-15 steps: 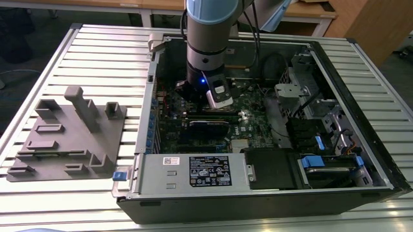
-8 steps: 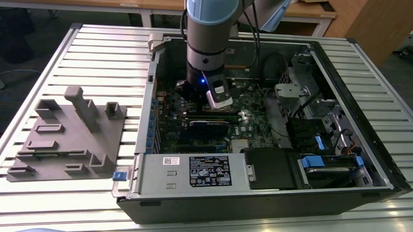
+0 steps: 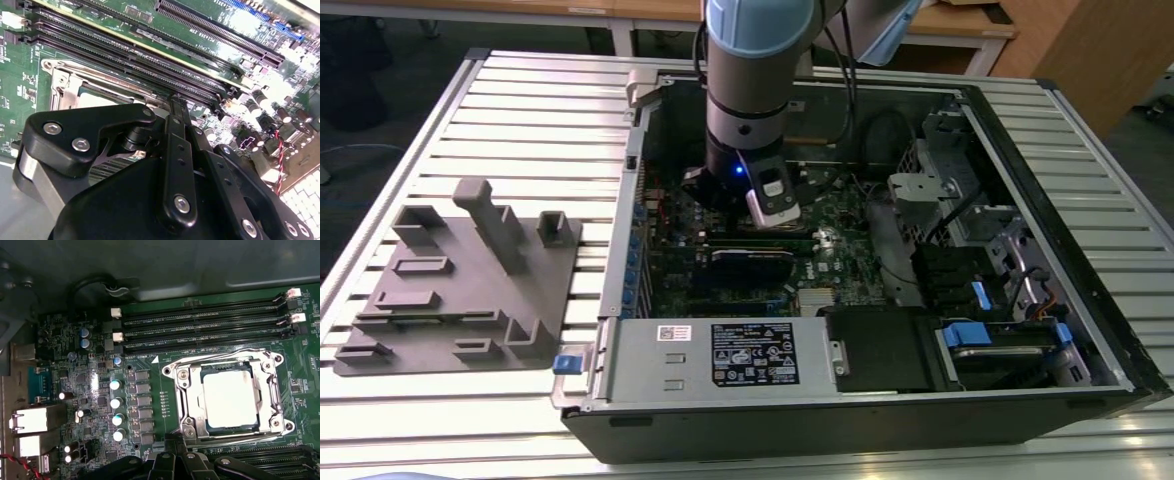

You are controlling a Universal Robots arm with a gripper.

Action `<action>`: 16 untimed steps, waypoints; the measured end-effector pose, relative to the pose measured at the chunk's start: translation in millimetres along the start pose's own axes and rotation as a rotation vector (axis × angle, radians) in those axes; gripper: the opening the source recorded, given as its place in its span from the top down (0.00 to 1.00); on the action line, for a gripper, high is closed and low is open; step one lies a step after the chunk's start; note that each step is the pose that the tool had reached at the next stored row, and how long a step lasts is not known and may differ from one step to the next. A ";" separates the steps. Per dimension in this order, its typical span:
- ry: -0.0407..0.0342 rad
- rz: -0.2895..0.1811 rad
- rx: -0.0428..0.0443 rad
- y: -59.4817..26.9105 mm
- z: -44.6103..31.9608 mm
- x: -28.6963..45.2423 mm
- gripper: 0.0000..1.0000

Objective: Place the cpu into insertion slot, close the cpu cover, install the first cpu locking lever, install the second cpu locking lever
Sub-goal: 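Install the second cpu locking lever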

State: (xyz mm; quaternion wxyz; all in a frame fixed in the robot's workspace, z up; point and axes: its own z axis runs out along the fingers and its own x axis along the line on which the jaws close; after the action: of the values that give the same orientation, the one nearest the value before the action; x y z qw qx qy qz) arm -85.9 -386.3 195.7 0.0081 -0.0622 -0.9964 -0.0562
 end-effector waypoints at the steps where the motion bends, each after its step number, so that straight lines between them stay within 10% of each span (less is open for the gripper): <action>1: 0.0003 0.000 -0.0011 0.0 0.3 0.0 0.89; 16: 0.0007 0.000 -0.0032 0.4 -3.0 0.0 0.89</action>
State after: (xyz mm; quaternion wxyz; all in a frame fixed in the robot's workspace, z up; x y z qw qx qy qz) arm -85.9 -386.3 198.7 0.0084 -0.0622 -0.9964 -0.0578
